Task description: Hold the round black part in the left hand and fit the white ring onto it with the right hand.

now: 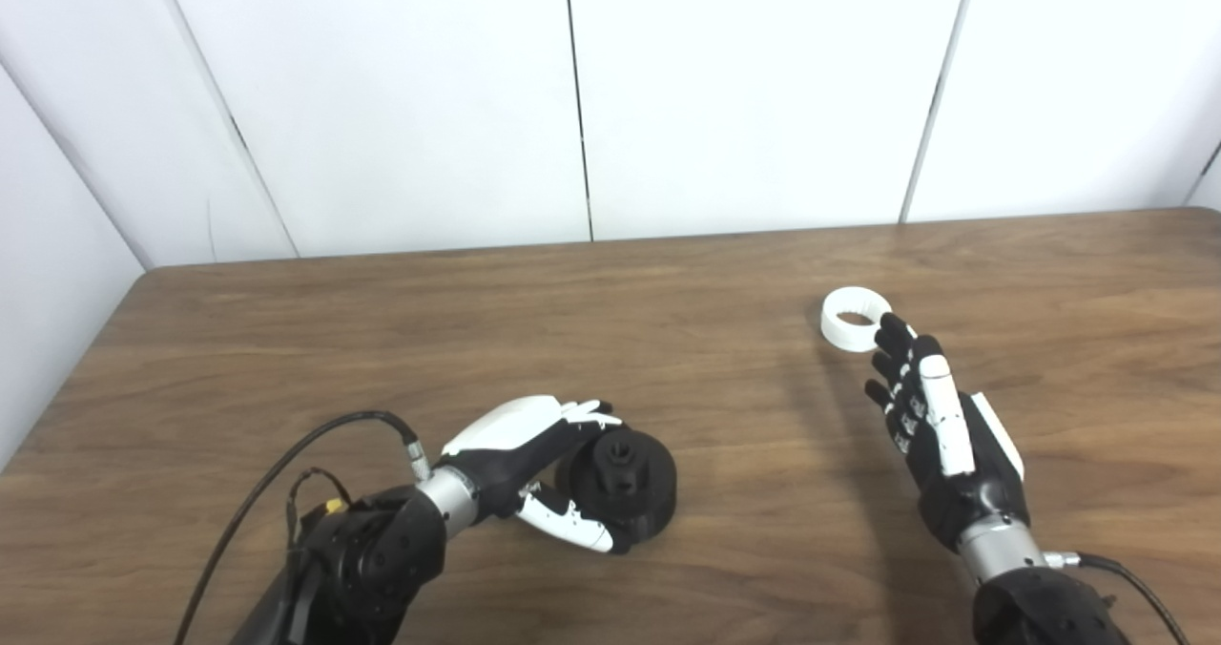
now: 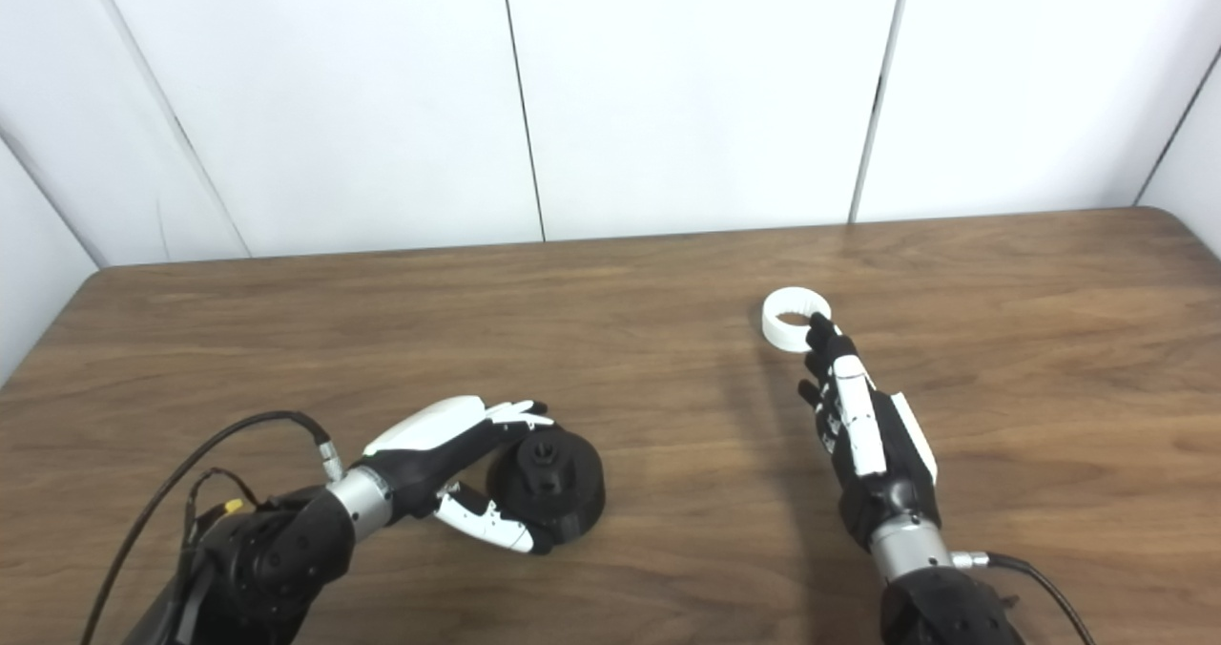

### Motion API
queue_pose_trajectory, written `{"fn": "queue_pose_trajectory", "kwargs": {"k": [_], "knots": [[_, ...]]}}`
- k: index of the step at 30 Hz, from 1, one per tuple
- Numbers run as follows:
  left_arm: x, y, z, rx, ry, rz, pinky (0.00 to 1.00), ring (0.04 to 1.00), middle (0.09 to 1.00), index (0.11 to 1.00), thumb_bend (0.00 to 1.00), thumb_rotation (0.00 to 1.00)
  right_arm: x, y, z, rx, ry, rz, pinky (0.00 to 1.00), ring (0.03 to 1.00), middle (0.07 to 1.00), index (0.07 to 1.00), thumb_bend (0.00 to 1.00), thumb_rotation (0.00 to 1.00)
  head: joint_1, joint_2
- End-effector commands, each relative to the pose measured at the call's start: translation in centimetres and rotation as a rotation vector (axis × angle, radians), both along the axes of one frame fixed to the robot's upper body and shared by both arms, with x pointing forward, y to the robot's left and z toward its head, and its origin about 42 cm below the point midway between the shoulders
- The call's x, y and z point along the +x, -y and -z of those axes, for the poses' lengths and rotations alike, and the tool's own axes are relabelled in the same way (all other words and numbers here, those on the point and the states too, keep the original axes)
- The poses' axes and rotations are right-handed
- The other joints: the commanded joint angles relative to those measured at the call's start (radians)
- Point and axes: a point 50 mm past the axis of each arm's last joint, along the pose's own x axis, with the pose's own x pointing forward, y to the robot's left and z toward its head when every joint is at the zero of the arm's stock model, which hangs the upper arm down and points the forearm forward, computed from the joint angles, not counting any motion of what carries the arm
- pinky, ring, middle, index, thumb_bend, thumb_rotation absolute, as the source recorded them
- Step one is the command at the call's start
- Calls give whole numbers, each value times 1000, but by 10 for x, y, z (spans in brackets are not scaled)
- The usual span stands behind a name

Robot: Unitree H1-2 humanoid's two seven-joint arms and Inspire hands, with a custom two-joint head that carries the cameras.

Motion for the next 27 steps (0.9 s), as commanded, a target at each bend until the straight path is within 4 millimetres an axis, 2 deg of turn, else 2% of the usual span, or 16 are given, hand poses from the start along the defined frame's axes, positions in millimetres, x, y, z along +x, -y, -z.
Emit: {"fn": "queue_pose_trajectory", "kwargs": {"k": [1,12,24,26,27], "knots": [[-1,4,-1,-4,12,34,967,1000,1000,837,1000,408,6,-1,-14,1,73,-13,968,987,971,955,470,1000,0,0],[-1,5,-3,0,22,37,965,1000,1000,794,973,391,6,-1,-14,-2,71,-7,969,987,971,954,476,1000,-2,1],[0,4,-4,-6,20,32,982,1000,1000,799,963,391,6,1,-16,-35,92,11,946,979,968,946,479,1000,-4,3],[0,4,-4,-8,18,30,981,1000,1000,798,968,393,8,3,-18,-104,111,28,897,963,956,930,478,906,-7,3],[0,4,-4,-6,18,30,983,1000,1000,798,970,394,10,4,-20,-153,123,44,872,952,948,922,490,808,-7,3]]}}
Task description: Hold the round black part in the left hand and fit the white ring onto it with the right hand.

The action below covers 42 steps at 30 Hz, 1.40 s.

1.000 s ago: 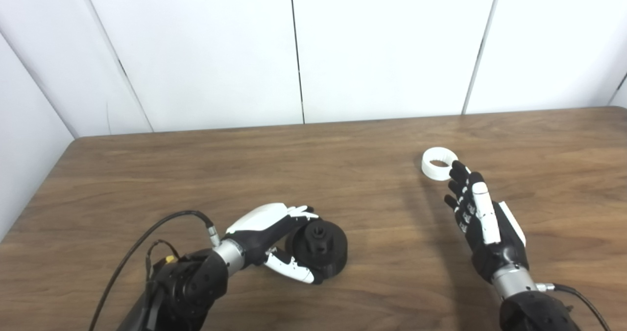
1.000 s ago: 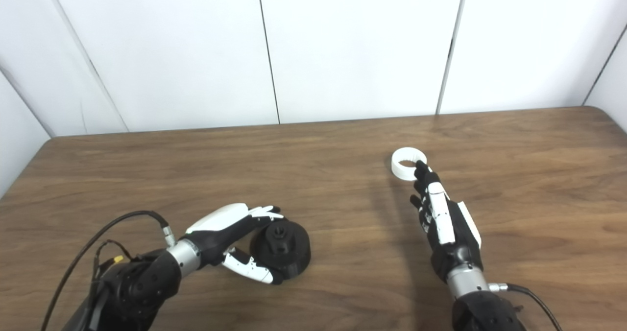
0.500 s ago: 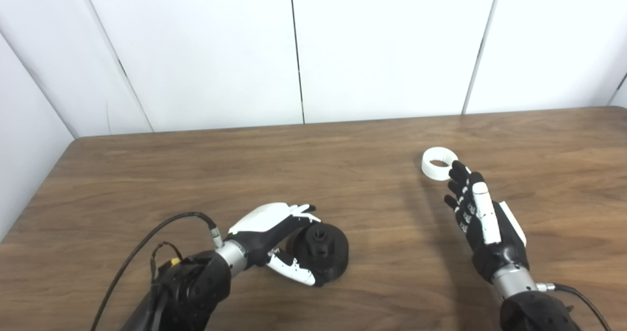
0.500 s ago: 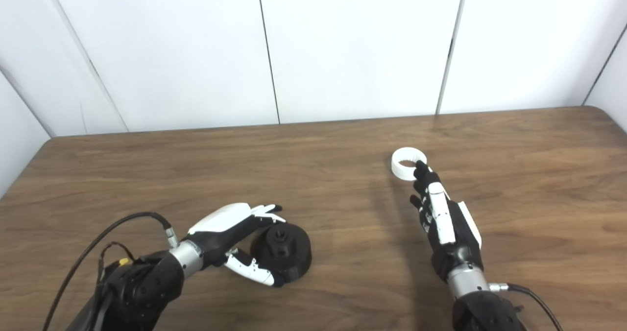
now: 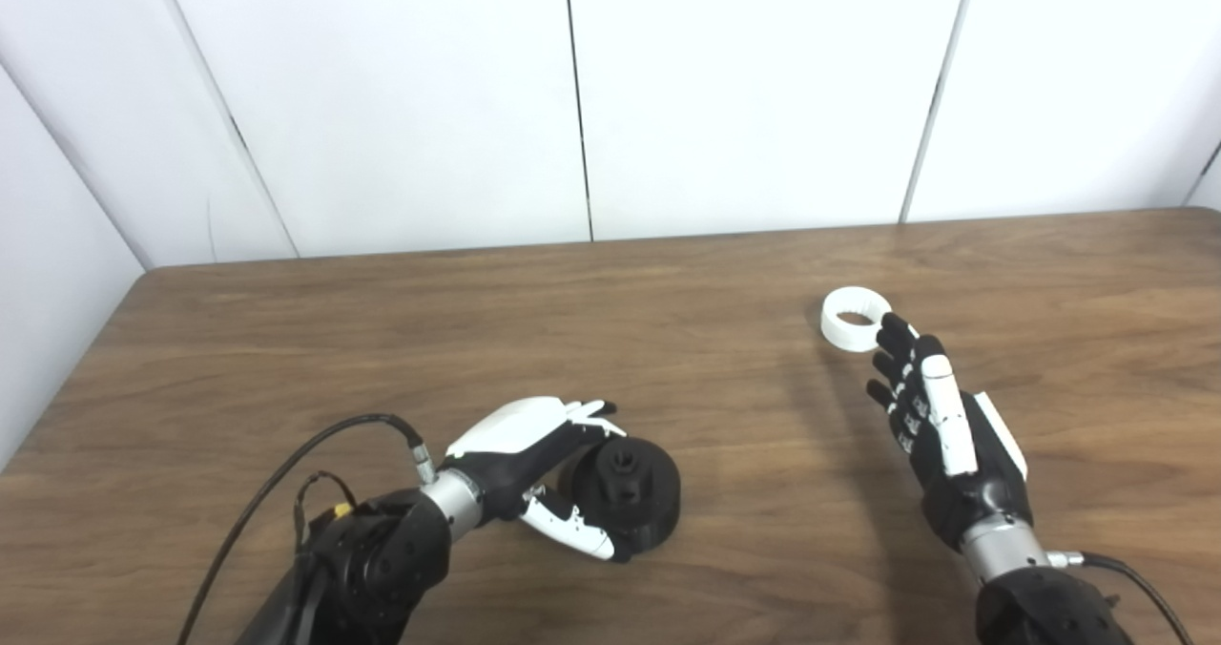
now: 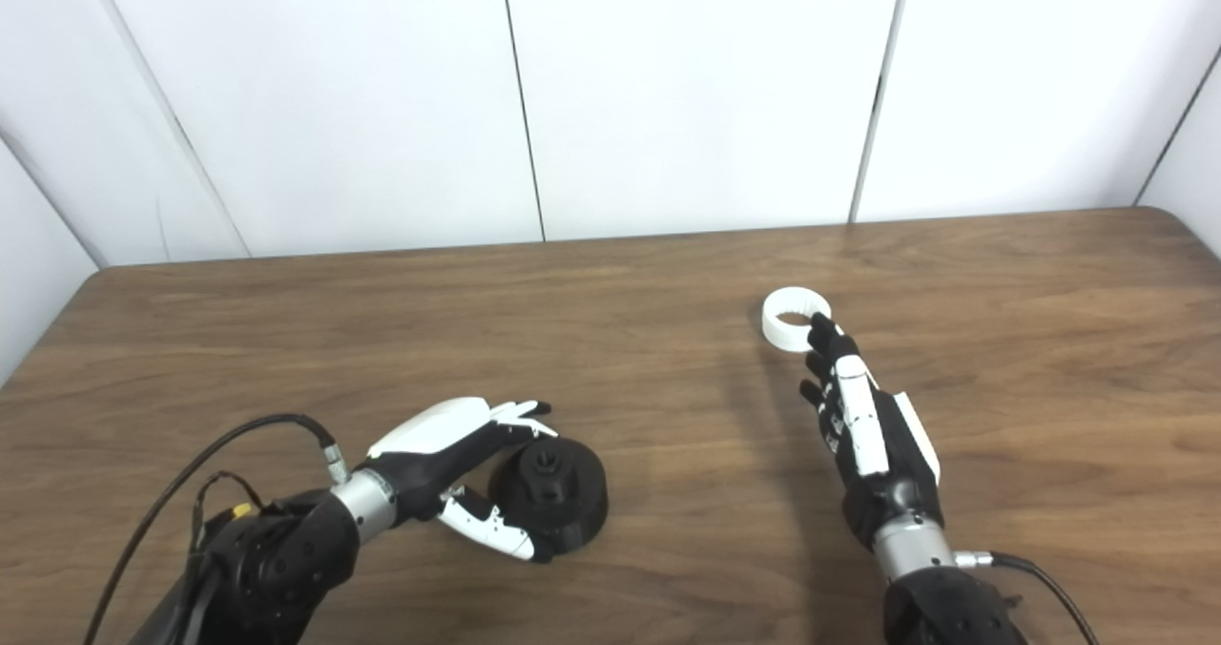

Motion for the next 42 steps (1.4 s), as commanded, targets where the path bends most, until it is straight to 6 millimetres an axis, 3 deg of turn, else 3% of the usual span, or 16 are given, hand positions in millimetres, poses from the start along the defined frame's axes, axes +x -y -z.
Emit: {"fn": "queue_pose_trajectory", "kwargs": {"k": [1,2,5,11,16,22,25,32,42], "knots": [[2,2,-5,-8,10,18,983,1000,1000,797,971,395,12,3,-23,-146,121,36,838,933,934,905,515,718,-2,0],[2,2,-5,-8,11,18,981,1000,1000,797,971,395,16,5,-29,-235,141,60,810,912,919,882,553,635,-2,-1],[2,3,-5,-4,9,17,987,1000,1000,800,974,404,29,12,-45,-463,204,110,867,881,874,820,669,418,-4,-3],[3,4,-3,-4,18,23,978,1000,1000,802,973,409,56,27,-75,-727,262,161,875,905,892,785,781,340,-10,-7],[4,4,-2,-15,16,17,976,1000,1000,798,972,395,82,39,-98,-826,240,157,895,931,907,774,831,304,-10,-8],[3,3,-2,-17,18,19,970,1000,1000,800,973,402,109,41,-107,-870,224,122,880,949,909,738,869,270,-19,-11],[4,4,-1,-17,16,15,968,1000,1000,798,976,399,121,42,-107,-887,206,101,874,956,905,718,892,230,-19,-13],[4,4,0,-23,20,14,972,1000,1000,798,979,401,151,42,-98,-993,131,51,937,995,937,684,907,278,-29,-21],[5,5,0,-27,23,18,979,1000,1000,796,980,418,171,45,-93,-1111,77,-41,1000,1000,958,677,914,263,-29,-25]]}}
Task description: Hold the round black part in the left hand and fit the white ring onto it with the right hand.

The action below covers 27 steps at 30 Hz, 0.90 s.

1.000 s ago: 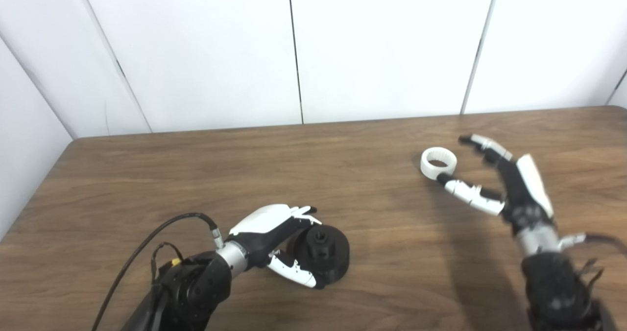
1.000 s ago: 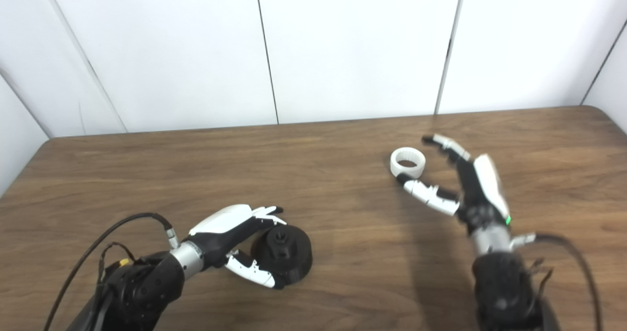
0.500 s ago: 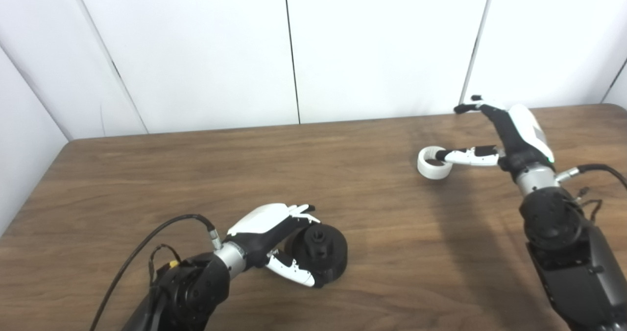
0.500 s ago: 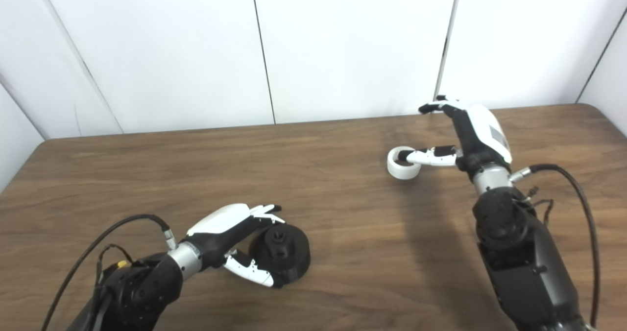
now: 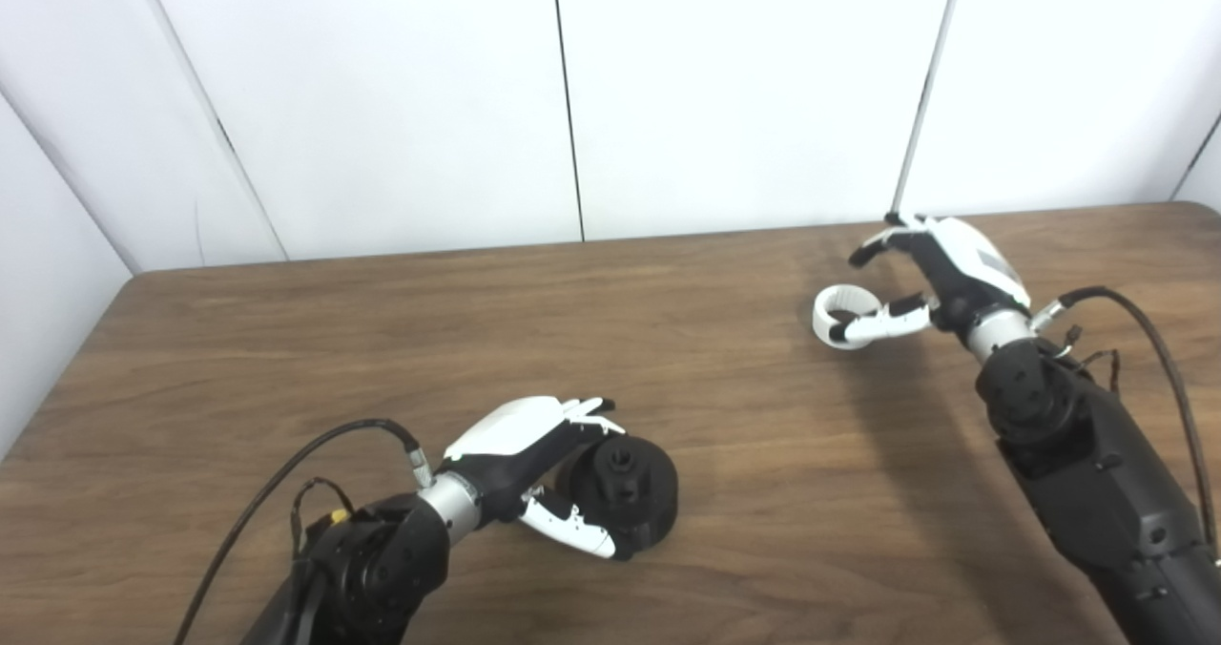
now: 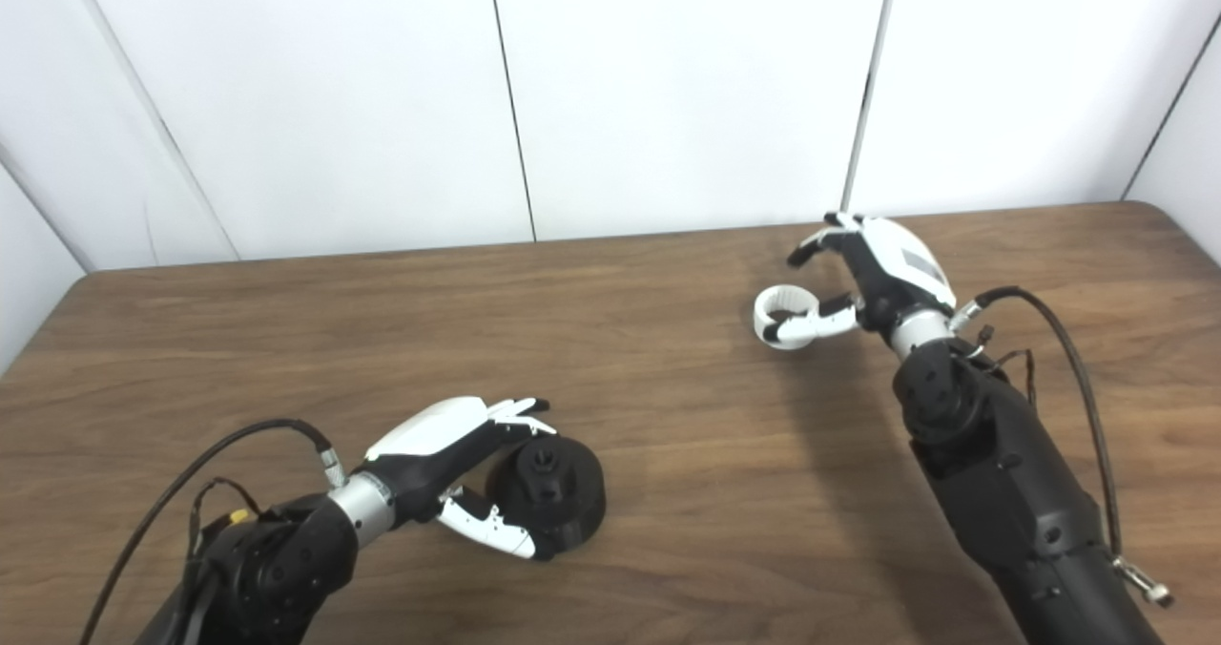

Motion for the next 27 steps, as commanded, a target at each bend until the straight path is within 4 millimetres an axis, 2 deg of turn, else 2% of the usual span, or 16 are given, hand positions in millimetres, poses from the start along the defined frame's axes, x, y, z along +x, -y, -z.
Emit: {"fn": "queue_pose_trajectory", "kwargs": {"k": [1,10,27], "knots": [[4,1,-2,-5,7,16,979,1000,1000,795,980,420,17,-2,-42,-59,108,-45,1000,1000,957,676,918,261,-1,-1],[3,1,-2,-5,7,11,977,1000,1000,795,980,425,26,0,-50,-95,72,-46,1000,1000,959,683,925,259,-1,-1],[2,0,-3,-6,7,14,962,1000,1000,795,973,418,35,1,-45,-80,46,-37,999,1000,957,692,925,276,2,-4]]}}
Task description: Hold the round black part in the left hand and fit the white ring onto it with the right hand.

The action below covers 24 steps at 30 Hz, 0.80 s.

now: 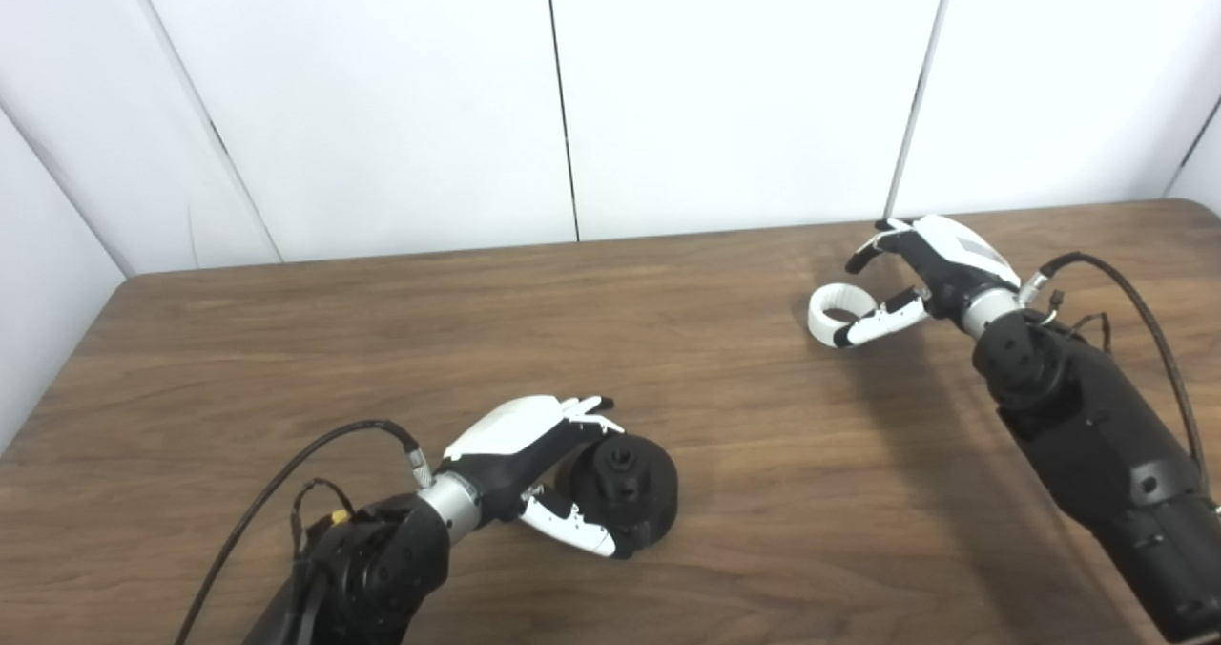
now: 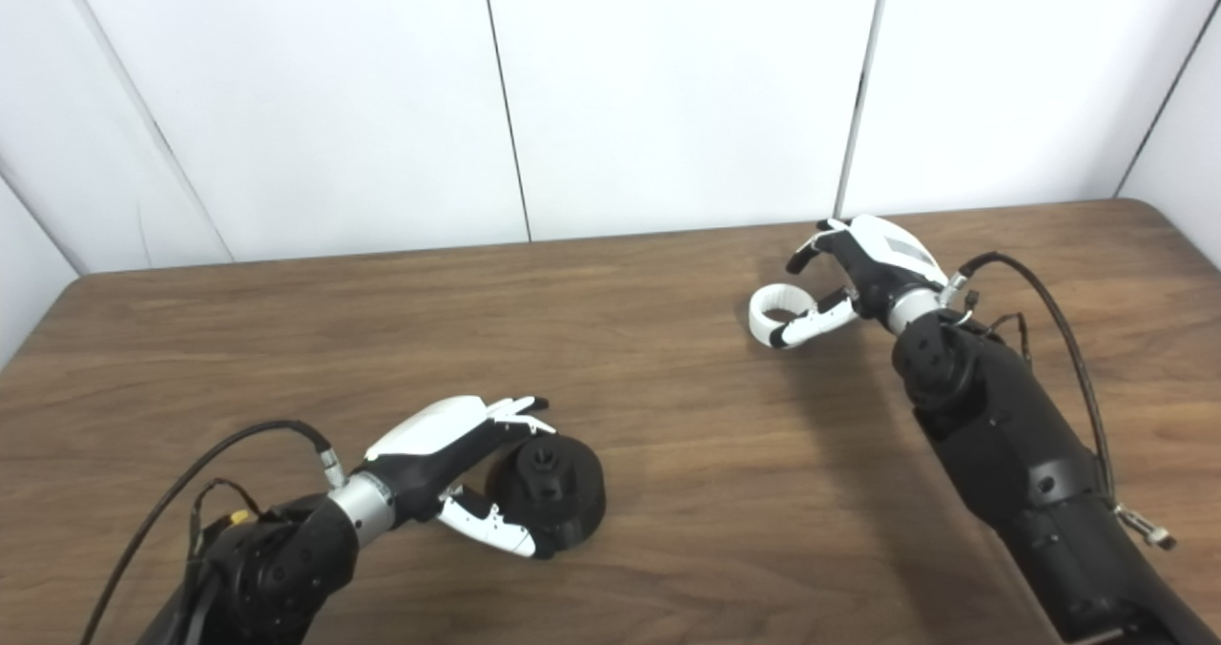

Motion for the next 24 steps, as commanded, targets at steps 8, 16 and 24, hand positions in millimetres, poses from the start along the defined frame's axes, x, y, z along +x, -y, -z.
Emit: {"fn": "queue_pose_trajectory", "kwargs": {"k": [8,16,24], "knots": [[1,-1,-5,-1,4,14,960,1000,1000,795,976,423,12,-6,-36,-6,105,-43,998,1000,956,697,919,274,-2,1],[-1,0,-4,0,10,17,966,1000,1000,792,973,429,15,-6,-35,0,95,-38,990,1000,954,698,919,274,3,3],[-1,0,-5,-3,10,16,967,1000,1000,792,972,424,14,-8,-29,7,76,-43,979,1000,953,698,924,278,6,3]]}}
